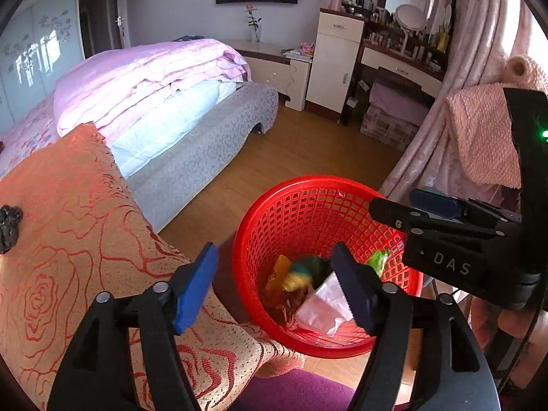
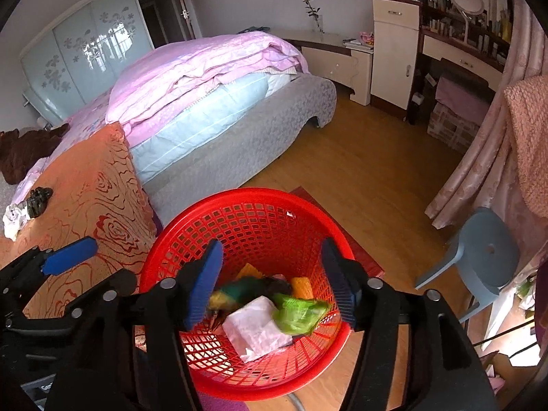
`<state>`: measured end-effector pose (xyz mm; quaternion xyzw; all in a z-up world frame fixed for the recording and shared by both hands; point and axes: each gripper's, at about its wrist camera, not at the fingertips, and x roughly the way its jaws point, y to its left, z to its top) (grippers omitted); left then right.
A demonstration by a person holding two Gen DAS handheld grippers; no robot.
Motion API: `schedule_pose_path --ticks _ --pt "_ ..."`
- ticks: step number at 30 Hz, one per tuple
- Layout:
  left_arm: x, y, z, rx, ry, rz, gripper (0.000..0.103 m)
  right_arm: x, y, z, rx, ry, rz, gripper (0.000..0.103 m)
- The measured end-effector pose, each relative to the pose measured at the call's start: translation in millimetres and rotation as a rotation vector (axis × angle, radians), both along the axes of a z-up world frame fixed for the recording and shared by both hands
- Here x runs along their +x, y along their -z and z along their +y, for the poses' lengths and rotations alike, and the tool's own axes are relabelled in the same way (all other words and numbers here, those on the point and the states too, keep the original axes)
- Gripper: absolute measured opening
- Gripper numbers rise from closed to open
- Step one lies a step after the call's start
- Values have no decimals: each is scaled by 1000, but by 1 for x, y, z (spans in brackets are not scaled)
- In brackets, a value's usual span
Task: Collect trash
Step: 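Open both grippers to drop the sponge and green packet into the wastebasket, then move both tools back over the remaining white trash on the bed cloth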
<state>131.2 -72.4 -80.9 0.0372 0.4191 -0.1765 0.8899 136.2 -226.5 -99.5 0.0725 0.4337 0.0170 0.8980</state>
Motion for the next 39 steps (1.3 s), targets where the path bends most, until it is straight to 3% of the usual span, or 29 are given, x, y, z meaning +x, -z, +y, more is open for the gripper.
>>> schedule_pose_path --ticks 12,27,39 --pt "-3 -13 38 -38 -106 -39 75 -4 0 6 -27 0 -13 64" --pt "-13 -33 89 15 -246 -135 79 -12 -13 29 -11 -48 -104 75" --pt "-22 -46 195 27 -471 -166 81 -3 -20 100 -11 -191 -119 77"
